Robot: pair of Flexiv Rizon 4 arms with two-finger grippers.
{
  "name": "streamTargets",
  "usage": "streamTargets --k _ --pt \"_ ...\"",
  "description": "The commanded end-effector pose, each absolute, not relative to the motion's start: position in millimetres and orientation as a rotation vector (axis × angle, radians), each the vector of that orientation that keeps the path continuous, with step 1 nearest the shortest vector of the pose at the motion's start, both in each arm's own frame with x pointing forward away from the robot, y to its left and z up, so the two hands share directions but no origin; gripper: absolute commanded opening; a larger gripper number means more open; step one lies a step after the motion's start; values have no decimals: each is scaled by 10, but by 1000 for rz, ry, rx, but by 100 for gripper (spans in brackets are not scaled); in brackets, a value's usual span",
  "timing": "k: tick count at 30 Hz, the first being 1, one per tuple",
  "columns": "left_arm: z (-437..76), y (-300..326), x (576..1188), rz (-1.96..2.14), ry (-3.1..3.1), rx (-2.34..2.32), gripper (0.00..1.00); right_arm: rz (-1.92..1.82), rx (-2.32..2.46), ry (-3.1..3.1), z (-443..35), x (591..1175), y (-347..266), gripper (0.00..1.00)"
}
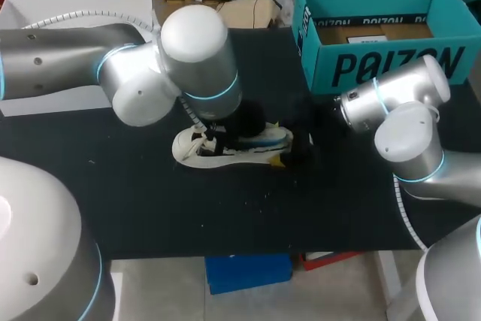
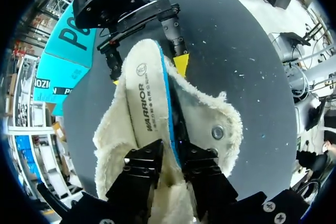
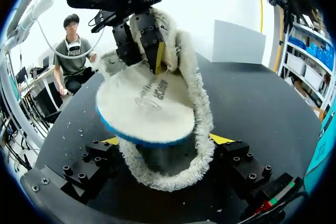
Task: Take the shoe out of the shoebox, open the shoe tongue, remove and reinsert the insole, then place the shoe into the shoebox
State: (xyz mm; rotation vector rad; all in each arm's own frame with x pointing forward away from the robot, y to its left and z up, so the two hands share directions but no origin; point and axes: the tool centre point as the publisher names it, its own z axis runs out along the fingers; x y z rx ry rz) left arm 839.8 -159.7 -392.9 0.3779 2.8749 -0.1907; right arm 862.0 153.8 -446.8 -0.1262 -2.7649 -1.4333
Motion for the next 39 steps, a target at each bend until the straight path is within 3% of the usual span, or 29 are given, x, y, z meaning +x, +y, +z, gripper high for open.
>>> streamTargets --k 1,11,19,39 --pt "-4032 -1600 8397 -245 2858 432 46 -1431 -128 -2765 -4488 8643 1527 0" --pt "-4041 -1666 8430 -258 2787 352 41 -1431 -128 -2765 -4488 8643 1527 0" --pt "-4082 -1778 8421 -218 2739 301 46 -1431 -128 -2765 -4488 8643 1527 0" --pt "-4064 -2014 8592 -313 2679 167 42 -1431 -128 -2765 -4488 8643 1527 0"
